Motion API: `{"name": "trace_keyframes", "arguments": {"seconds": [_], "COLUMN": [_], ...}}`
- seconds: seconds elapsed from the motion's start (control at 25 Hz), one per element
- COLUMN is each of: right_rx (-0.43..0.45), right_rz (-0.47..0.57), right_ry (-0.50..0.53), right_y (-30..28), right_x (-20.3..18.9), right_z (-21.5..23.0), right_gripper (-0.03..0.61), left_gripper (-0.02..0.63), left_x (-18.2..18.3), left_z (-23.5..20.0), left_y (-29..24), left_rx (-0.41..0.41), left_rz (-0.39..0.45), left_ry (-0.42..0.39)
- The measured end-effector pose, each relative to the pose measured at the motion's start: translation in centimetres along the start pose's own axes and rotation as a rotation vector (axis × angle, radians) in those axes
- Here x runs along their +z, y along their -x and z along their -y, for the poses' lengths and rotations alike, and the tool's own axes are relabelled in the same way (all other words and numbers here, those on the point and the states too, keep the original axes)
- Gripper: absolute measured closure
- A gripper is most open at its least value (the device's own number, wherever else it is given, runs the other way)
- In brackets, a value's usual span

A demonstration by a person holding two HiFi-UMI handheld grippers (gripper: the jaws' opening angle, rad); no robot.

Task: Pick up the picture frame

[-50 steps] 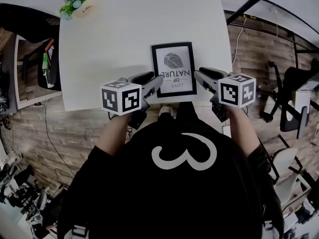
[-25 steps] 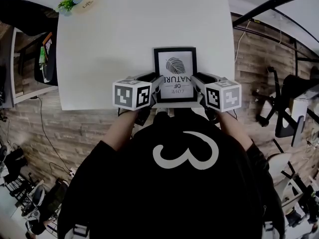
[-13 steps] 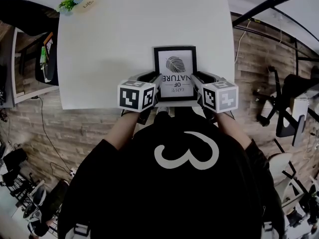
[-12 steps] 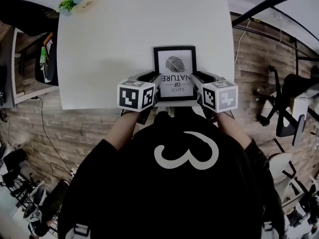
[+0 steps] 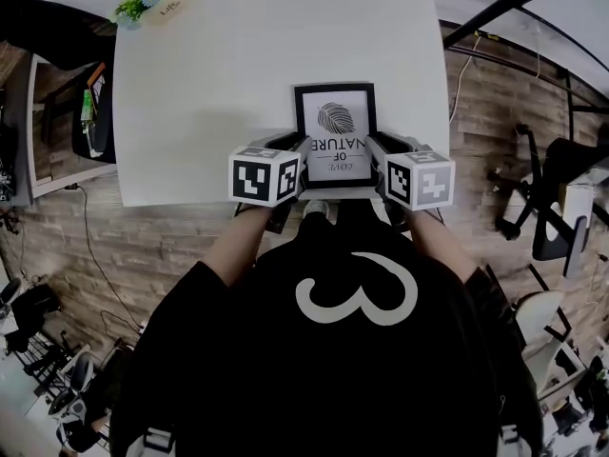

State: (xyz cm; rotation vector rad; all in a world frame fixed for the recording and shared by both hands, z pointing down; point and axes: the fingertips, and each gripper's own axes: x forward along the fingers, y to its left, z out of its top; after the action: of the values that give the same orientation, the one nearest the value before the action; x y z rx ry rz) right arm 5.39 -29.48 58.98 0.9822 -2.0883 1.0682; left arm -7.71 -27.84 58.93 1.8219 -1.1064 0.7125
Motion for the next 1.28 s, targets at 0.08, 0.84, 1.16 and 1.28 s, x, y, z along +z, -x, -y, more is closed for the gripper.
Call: {"name": "trace_keyframes", "arguments": {"seconds": [0.08, 0.84, 1.16, 1.28], "right_rx": [-0.002, -0.033, -0.047, -0.055], "right_rz": [0.000, 0.200, 0.330, 0.385], "right_ry": [-0.003, 0.047, 0.100, 0.105], "right_y": [0.0, 5.7, 10.4, 12.1], "right_x": [0.1, 2.8, 4.6, 5.1], "right_z": [0.0, -3.3, -6.5, -8.0], "right_gripper": [0.483, 0.486, 0.485, 0.483], "left_gripper": [0.509, 0.511, 0.511, 0.512], "left_x": [-0.1, 3.2, 4.8, 5.3], "left_z": [0.0, 2.7, 4.5, 5.1], "left_y": [0.0, 6.3, 11.2, 13.2], "left_rx": [-0.006, -0.055, -0.101, -0.120], "left_rz": [-0.002, 0.144, 0.259, 0.310], "left_ry": [0.004, -0.092, -0.140, -0.149]}}
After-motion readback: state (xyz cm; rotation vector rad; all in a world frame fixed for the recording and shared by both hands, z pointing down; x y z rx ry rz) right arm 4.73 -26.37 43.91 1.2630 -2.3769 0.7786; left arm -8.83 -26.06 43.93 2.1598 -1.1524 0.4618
